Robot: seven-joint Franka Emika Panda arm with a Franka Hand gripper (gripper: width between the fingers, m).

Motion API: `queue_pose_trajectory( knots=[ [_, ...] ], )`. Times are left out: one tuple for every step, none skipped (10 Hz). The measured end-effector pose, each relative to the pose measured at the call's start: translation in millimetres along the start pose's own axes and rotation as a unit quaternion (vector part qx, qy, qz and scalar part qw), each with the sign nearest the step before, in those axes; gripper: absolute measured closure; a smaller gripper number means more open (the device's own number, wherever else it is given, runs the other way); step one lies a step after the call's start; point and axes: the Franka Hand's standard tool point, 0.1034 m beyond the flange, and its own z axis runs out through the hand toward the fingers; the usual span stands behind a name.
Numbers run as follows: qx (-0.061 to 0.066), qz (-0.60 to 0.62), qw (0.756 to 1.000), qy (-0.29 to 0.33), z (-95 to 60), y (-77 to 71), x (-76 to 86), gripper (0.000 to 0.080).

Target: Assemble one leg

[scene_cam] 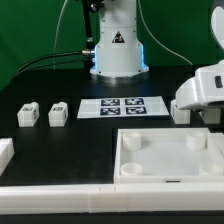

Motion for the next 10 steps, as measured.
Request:
queue_pose_trajectory(
  knots=[
    [0.0,0.0,1.0,0.001,0.8,-0.3,0.9,0.0151],
    [0.001,0.0,1.0,0.002,1.0,-0.1,1.5,0.0151],
    [0.003,0.001,1.0,0.006,0.8,0.2,3.2,0.0151],
    [0.005,0.001,1.0,0.015,1.2,-0.3,5.7,0.0151],
    [0.004,0.0,1.0,0.015,2.1,-0.9,5.5,0.0151],
    [0.004,0.0,1.0,0.015,2.0,-0.7,5.6,0.0154],
    [0.005,0.001,1.0,0.015,2.0,-0.3,5.7,0.0309],
    [0.005,0.001,1.0,0.015,1.9,0.0,5.8,0.0309],
    [0.005,0.001,1.0,0.015,1.9,0.0,5.8,0.0511],
    [0.005,0.001,1.0,0.015,1.8,0.0,5.8,0.0509]
  ],
)
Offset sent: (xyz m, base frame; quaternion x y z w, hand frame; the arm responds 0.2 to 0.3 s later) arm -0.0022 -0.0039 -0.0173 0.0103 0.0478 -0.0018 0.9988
